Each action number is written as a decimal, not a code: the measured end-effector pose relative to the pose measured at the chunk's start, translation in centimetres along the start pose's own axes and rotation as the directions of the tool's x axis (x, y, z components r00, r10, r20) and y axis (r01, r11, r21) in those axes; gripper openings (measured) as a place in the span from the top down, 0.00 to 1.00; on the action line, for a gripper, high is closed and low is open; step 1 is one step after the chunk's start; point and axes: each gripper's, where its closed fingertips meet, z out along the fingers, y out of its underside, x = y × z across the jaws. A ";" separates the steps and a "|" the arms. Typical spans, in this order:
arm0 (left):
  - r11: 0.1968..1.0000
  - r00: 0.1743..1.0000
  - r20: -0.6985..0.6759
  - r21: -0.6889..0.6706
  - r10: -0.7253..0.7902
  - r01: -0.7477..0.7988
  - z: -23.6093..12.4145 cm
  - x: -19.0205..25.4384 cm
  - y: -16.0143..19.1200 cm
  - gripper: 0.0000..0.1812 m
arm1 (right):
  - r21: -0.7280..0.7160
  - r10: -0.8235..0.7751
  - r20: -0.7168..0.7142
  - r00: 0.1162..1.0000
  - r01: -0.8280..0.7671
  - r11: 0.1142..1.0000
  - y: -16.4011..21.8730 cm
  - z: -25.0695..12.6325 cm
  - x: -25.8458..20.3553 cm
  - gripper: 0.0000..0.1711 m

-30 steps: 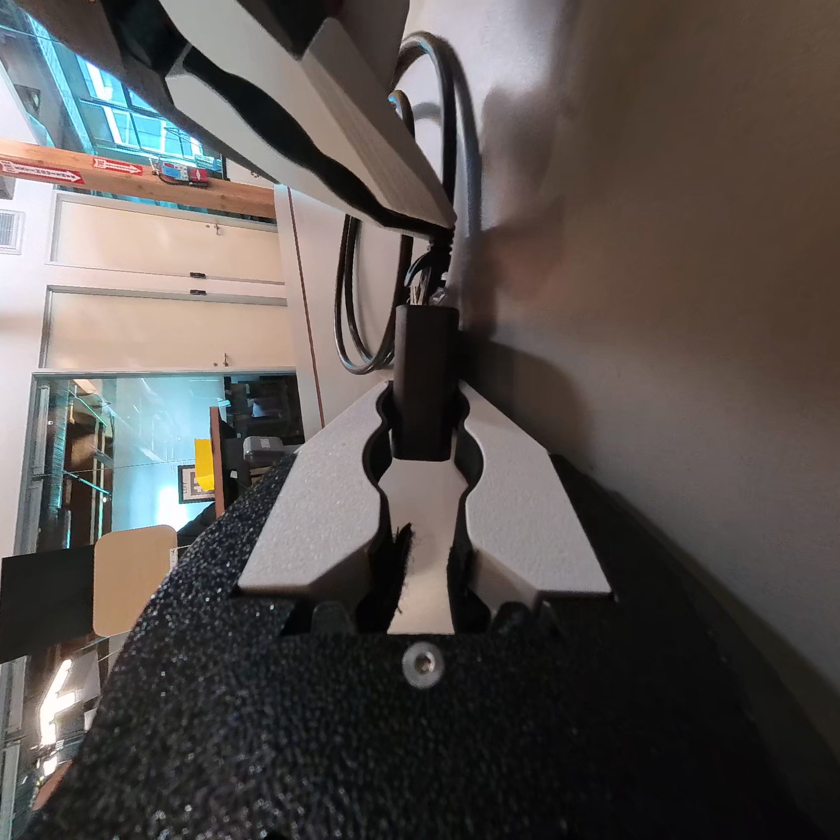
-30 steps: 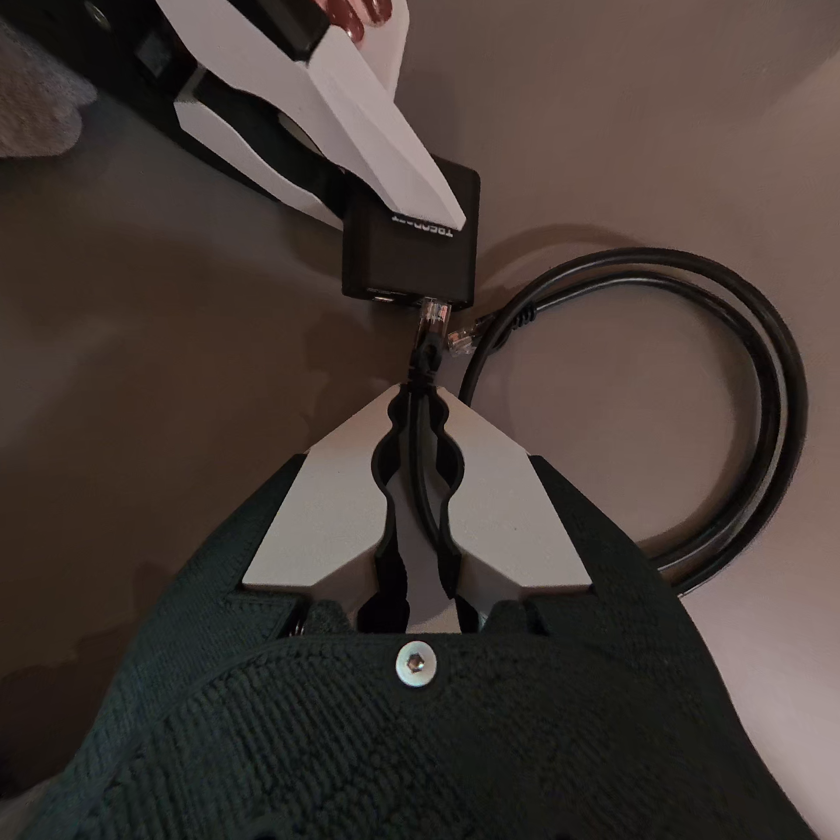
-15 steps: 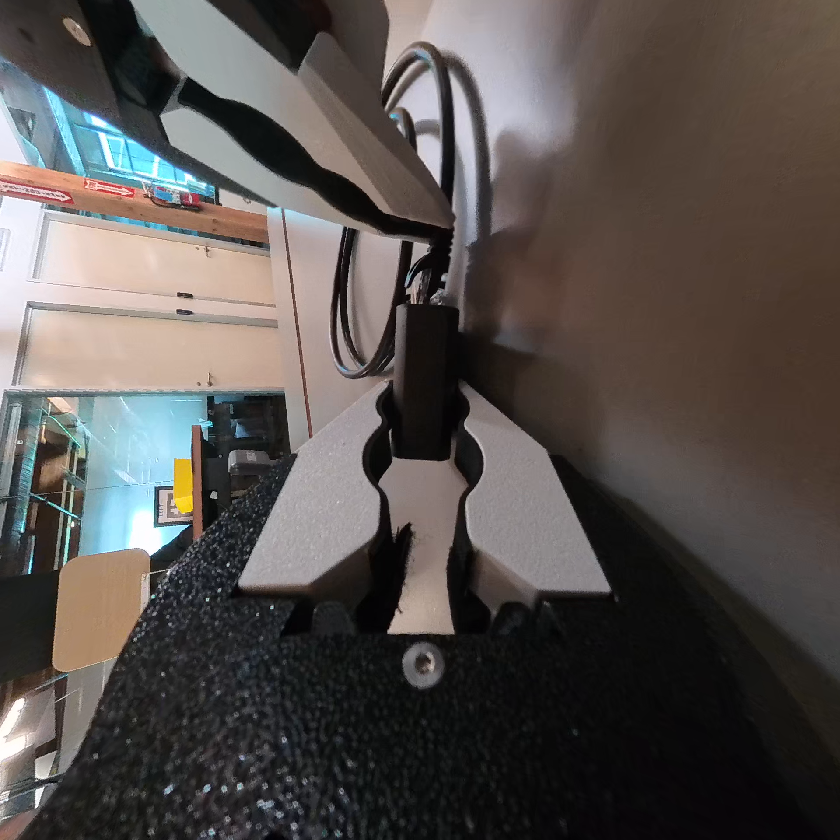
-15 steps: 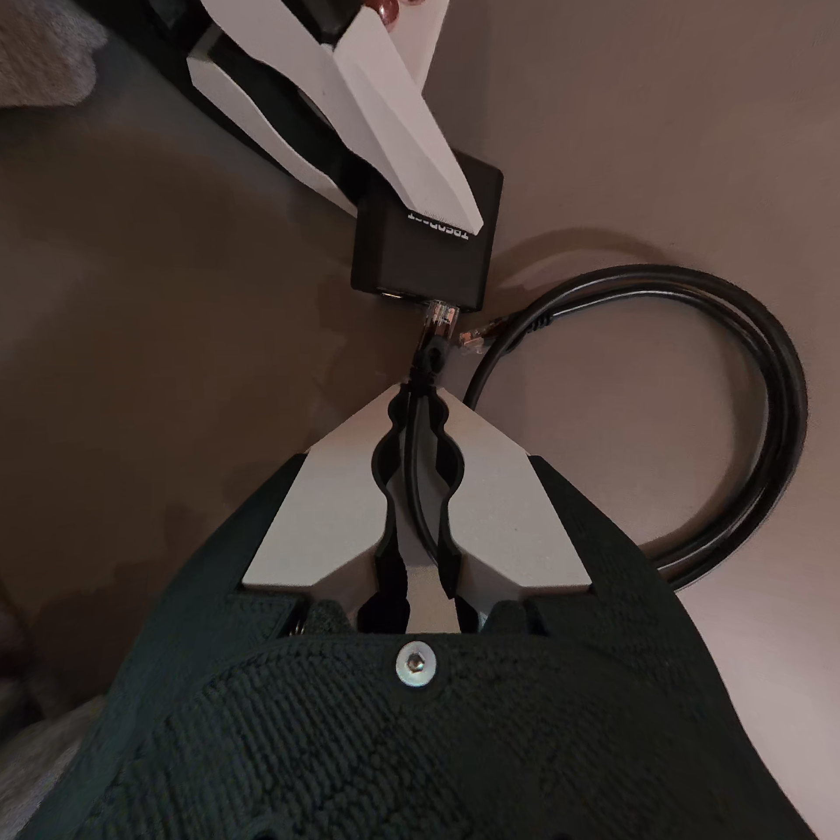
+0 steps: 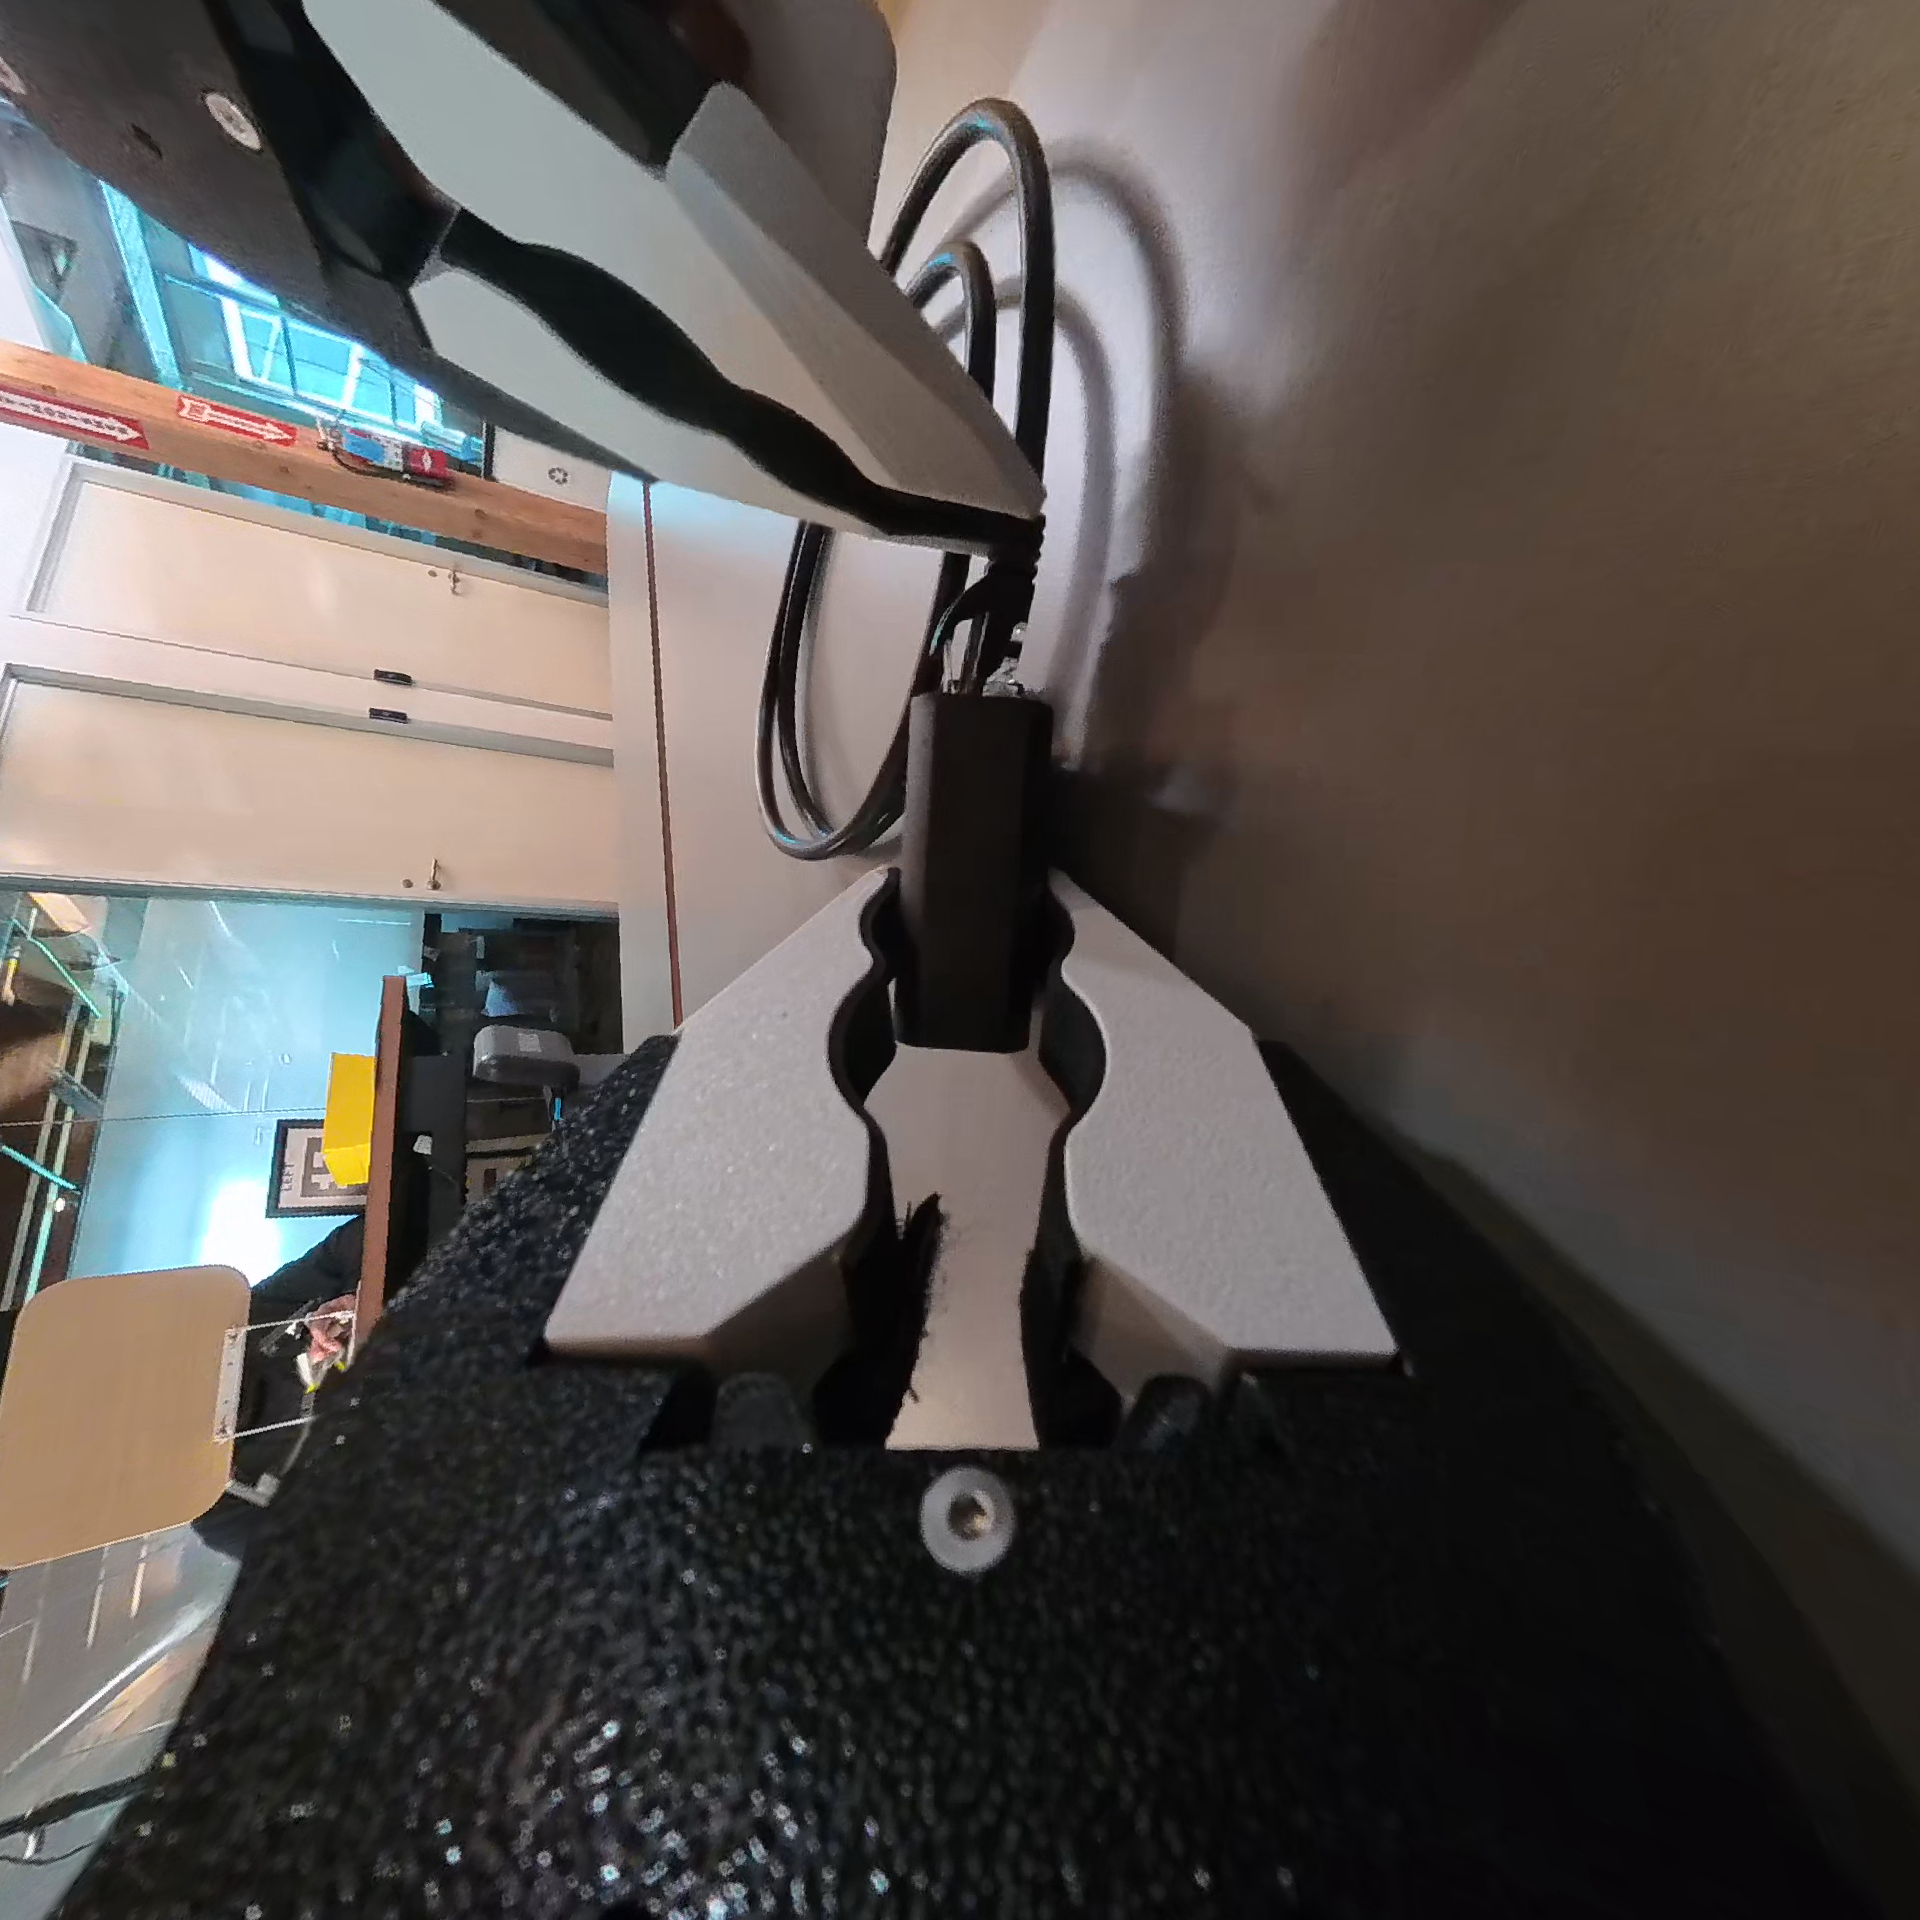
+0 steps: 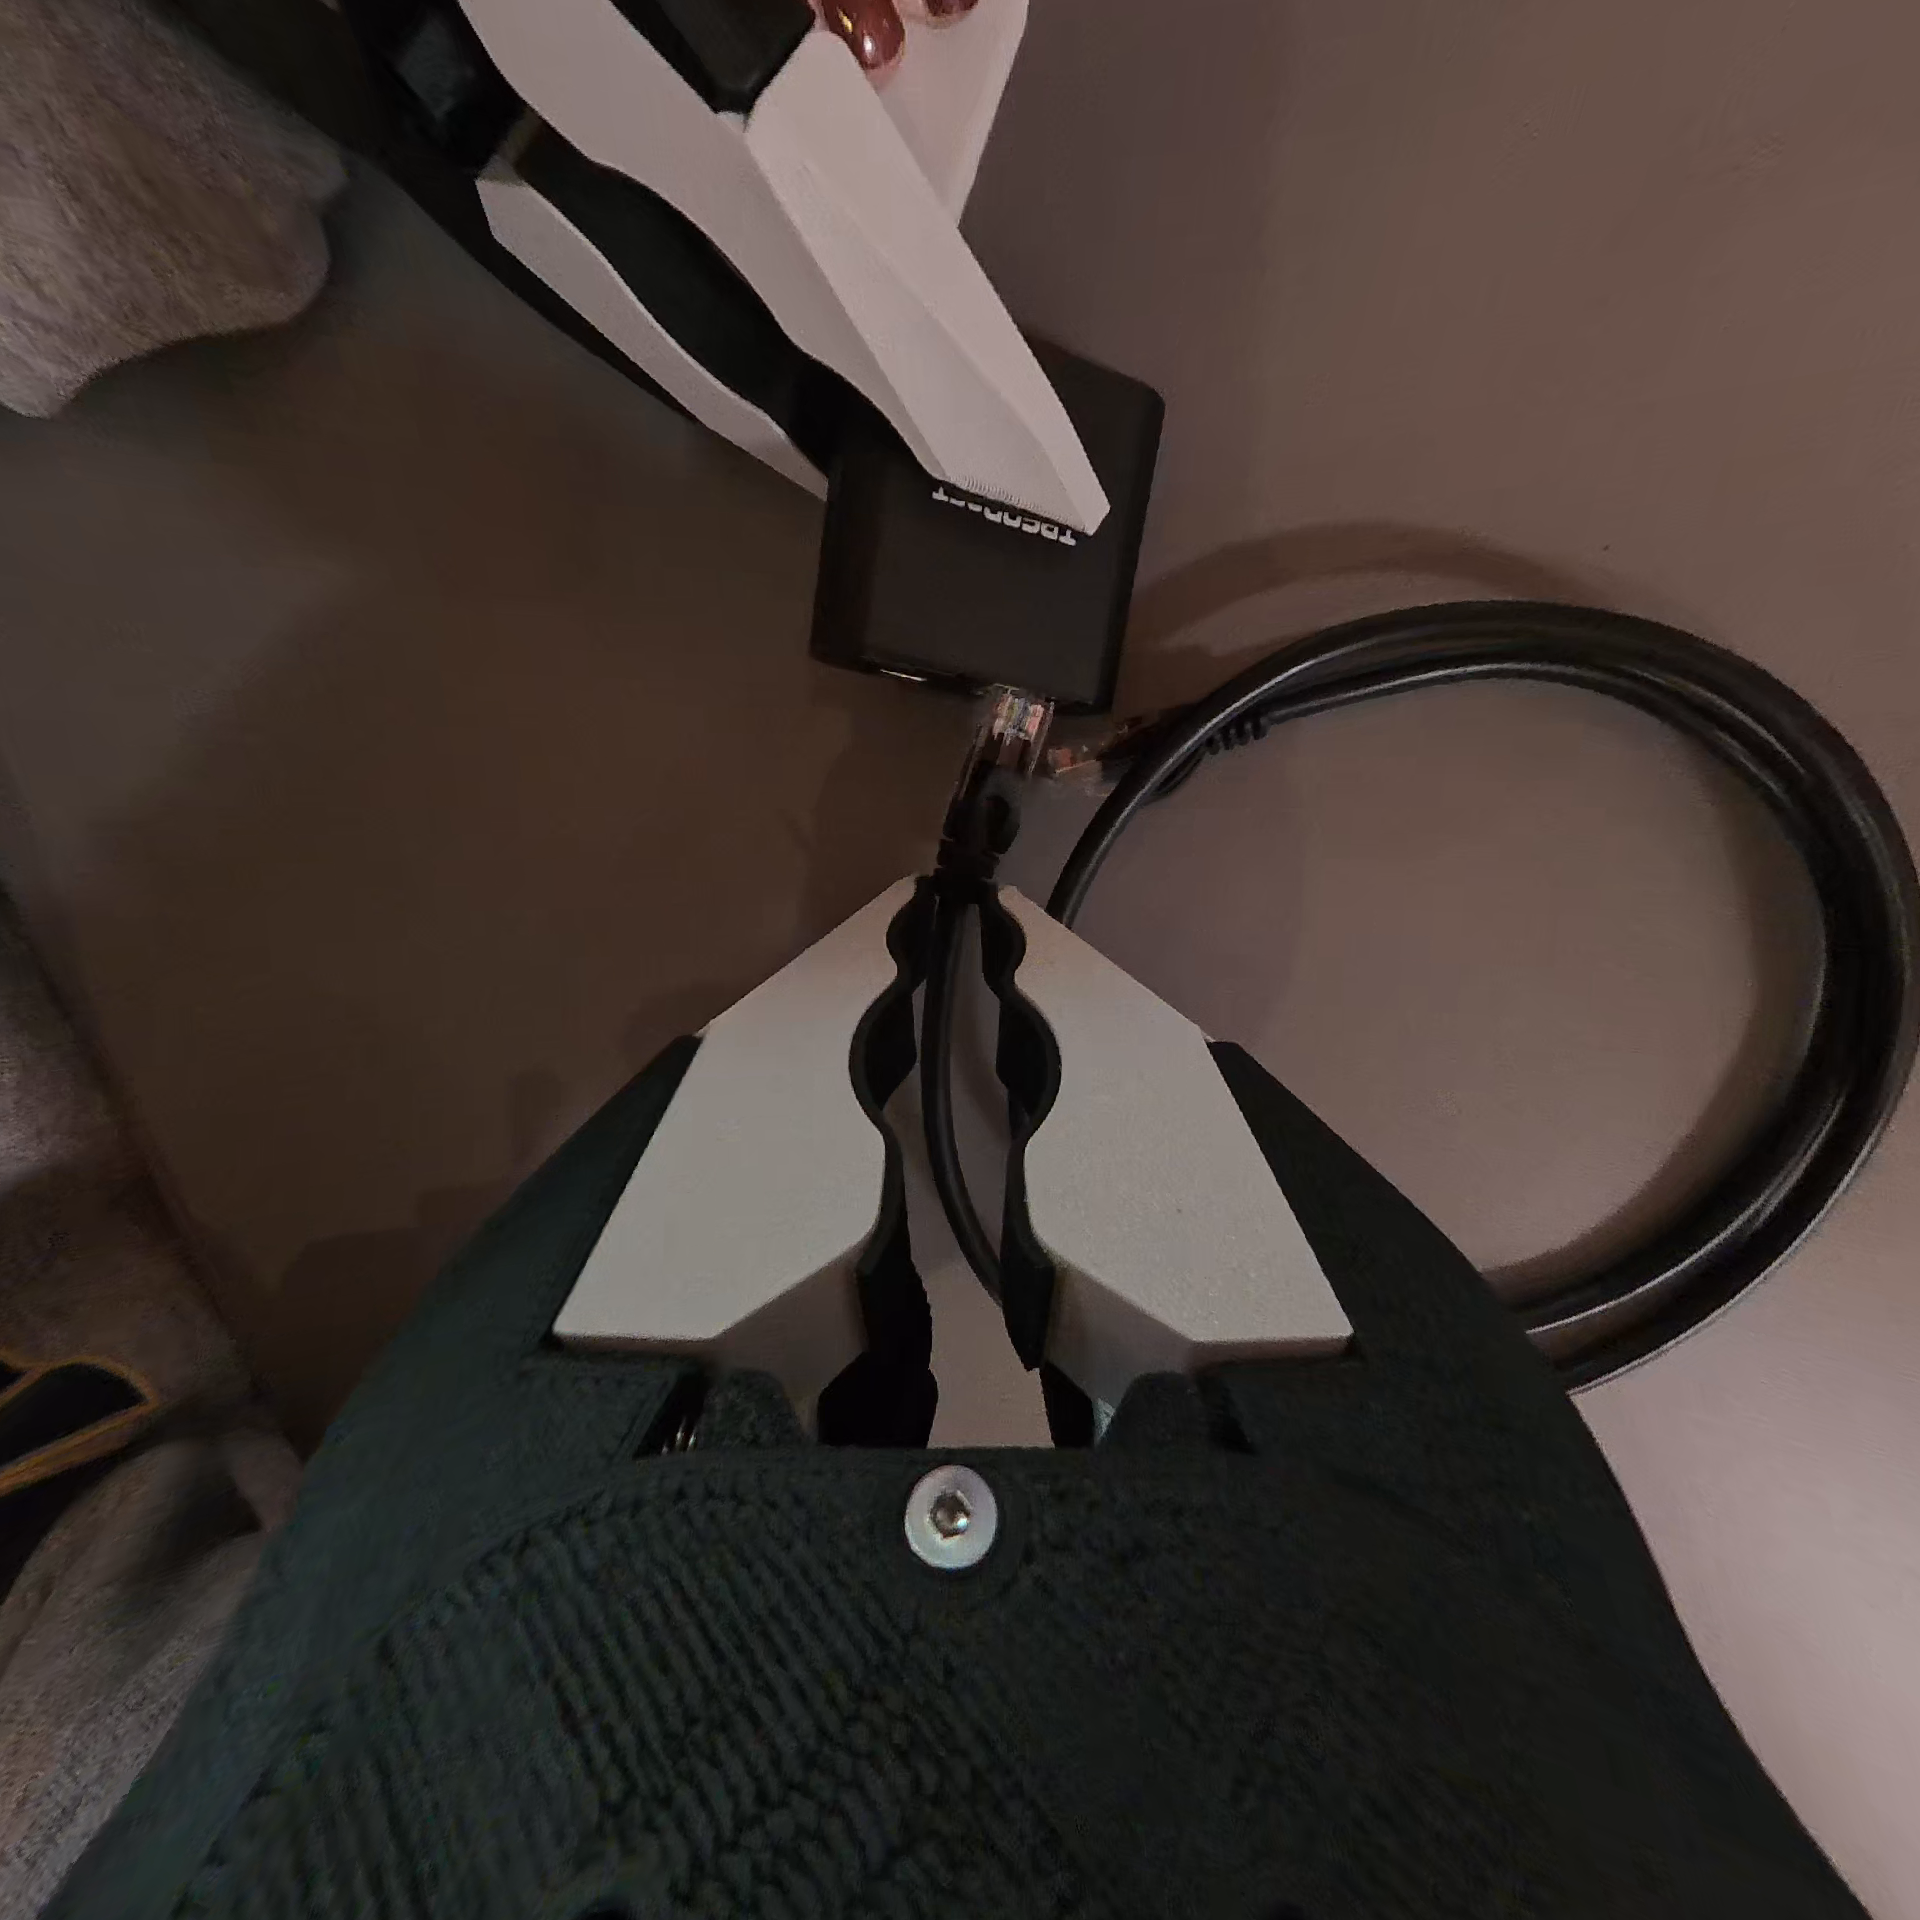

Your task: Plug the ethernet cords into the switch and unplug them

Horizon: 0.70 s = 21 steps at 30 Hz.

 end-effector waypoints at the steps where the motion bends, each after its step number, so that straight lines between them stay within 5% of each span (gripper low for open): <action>1: 1.000 1.000 -0.001 0.003 -0.005 0.005 0.0 0.0 0.0 0.88 | 0.000 0.001 0.001 1.000 -0.001 1.000 0.0 -0.1 0.0 0.96; 7: 1.000 1.000 -0.010 0.013 -0.014 0.014 0.0 0.1 -0.1 0.88 | -0.012 -0.014 0.002 1.000 0.014 1.000 0.0 -0.1 0.0 0.96; 14: 0.999 0.999 -0.013 0.009 -0.039 0.039 -0.1 0.0 0.2 0.88 | 0.137 -0.019 0.005 1.000 0.018 0.990 -1.2 -1.4 0.2 0.95; 21: 0.979 0.979 -0.011 0.033 -0.201 0.201 -0.2 -0.6 0.7 0.88 | 0.184 -0.065 -0.091 0.994 0.081 0.980 -1.3 -0.6 0.7 0.96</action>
